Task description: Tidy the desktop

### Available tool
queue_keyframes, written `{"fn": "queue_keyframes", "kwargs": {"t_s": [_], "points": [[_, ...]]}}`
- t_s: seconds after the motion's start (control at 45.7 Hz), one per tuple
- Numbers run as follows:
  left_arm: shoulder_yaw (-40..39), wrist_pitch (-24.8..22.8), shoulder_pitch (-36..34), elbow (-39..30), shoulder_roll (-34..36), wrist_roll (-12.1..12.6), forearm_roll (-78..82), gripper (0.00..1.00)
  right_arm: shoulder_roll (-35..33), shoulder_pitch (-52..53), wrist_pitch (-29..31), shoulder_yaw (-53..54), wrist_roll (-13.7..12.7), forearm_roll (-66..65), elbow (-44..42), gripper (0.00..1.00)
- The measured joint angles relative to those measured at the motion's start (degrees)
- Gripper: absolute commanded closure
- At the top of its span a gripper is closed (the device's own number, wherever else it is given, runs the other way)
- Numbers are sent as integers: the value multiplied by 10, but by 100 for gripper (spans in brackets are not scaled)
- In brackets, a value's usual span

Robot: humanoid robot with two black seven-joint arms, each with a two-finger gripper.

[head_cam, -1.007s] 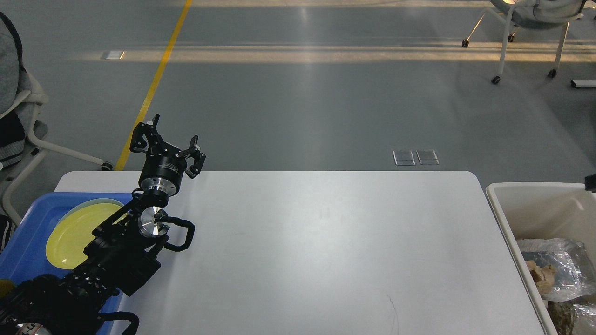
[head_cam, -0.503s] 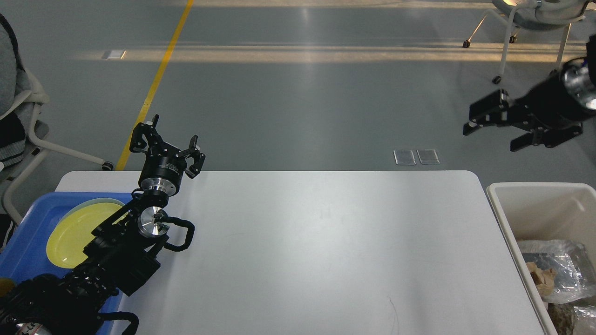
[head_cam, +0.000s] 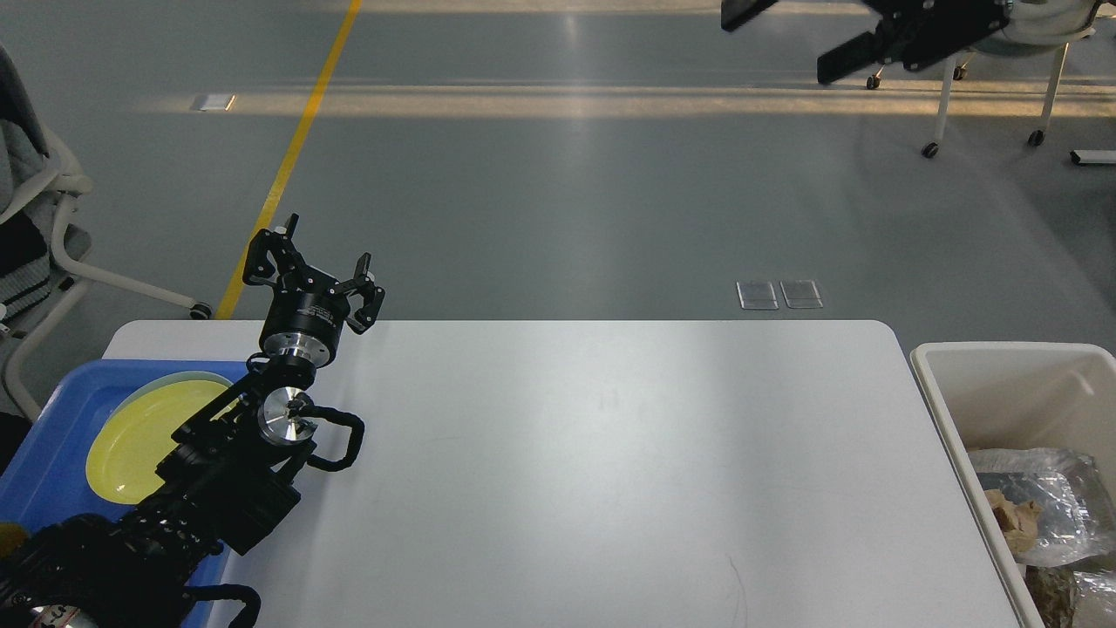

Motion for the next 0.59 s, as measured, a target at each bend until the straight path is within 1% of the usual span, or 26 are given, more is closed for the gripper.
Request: {"fn": "queue_keyframes", "kwargs": {"t_s": [0.153, 0.263, 0.416, 0.438, 0.591], "points": [[0, 0, 0, 0, 0, 0, 0, 0, -1, 22, 0, 8, 0, 8, -13, 0], [0, 0, 0, 0, 0, 0, 0, 0, 4, -11, 0, 9, 0, 9, -48, 0], [0, 0, 0, 0, 0, 0, 0, 0, 11, -132, 0, 37, 0, 18, -133, 0], [0, 0, 0, 0, 0, 0, 0, 0, 15, -168, 0, 53, 0, 22, -156, 0], [0, 0, 0, 0, 0, 0, 0, 0, 46, -310, 0, 146, 0, 29, -269, 0]]}}
